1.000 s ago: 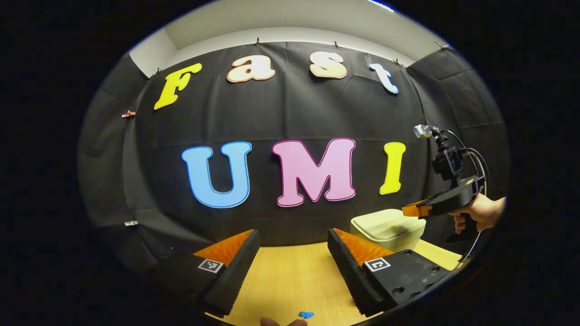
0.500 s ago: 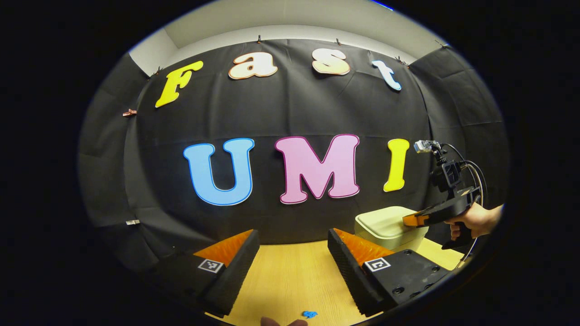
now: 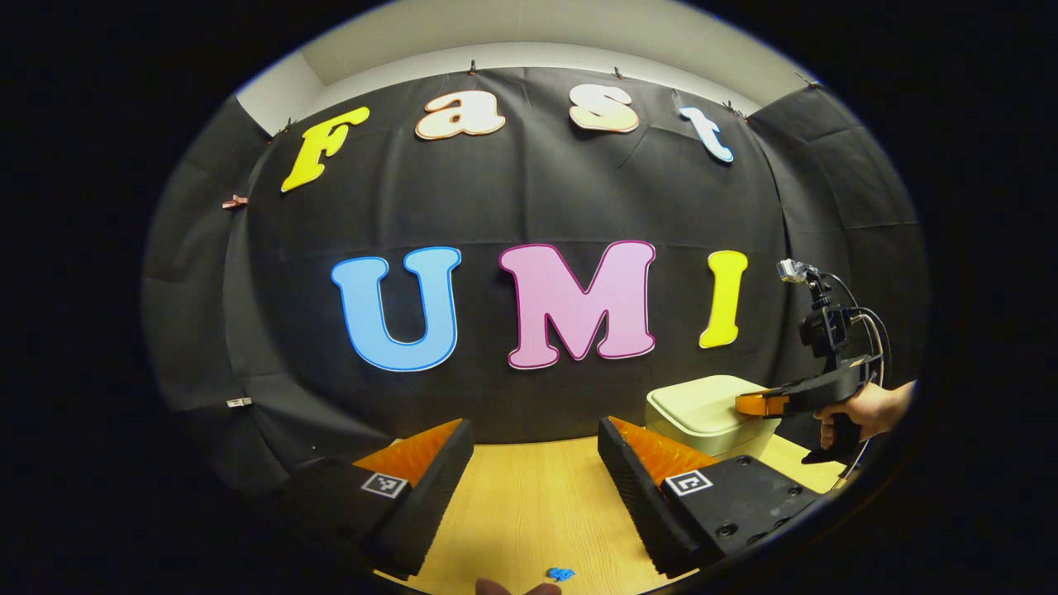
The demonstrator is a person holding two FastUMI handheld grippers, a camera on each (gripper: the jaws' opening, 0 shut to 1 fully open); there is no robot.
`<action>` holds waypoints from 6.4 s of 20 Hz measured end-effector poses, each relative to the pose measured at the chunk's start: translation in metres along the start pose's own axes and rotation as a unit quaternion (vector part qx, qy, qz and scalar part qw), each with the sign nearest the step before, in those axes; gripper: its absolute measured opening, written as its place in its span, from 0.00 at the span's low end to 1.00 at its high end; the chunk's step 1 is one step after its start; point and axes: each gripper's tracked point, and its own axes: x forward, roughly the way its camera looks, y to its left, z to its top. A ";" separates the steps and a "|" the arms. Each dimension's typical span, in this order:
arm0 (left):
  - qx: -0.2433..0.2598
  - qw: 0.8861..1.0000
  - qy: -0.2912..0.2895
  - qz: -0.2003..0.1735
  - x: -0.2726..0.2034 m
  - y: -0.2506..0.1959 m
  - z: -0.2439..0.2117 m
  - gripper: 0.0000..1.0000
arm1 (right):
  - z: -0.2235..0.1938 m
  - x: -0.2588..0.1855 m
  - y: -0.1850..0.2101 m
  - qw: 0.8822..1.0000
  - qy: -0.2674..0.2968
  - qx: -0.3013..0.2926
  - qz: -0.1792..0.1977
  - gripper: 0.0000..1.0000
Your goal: Press the lid of the desktop garbage bin to open it, pick up the crumpled paper on the desktop and throw it into the bin, then pick up the pop can on the desktop and drop it into the bin, and finally close the garbage bin lid.
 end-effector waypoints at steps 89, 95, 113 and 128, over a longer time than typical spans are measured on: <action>-0.045 0.959 0.225 -0.169 0.058 -0.071 -0.233 0.54 | 0.018 -0.197 0.038 0.993 -0.105 -0.045 -0.014 0.81; -0.060 0.968 0.120 -0.212 0.091 -0.100 -0.119 0.54 | 0.013 -0.198 0.040 0.993 -0.102 -0.056 -0.017 0.81; -0.027 0.943 0.051 -0.327 0.162 -0.222 -0.027 0.54 | 0.009 -0.214 0.030 0.992 -0.109 -0.051 -0.036 0.88; 0.005 0.937 0.101 -0.334 0.170 -0.249 -0.083 0.75 | 0.002 -0.221 0.032 0.993 -0.102 -0.047 -0.039 0.92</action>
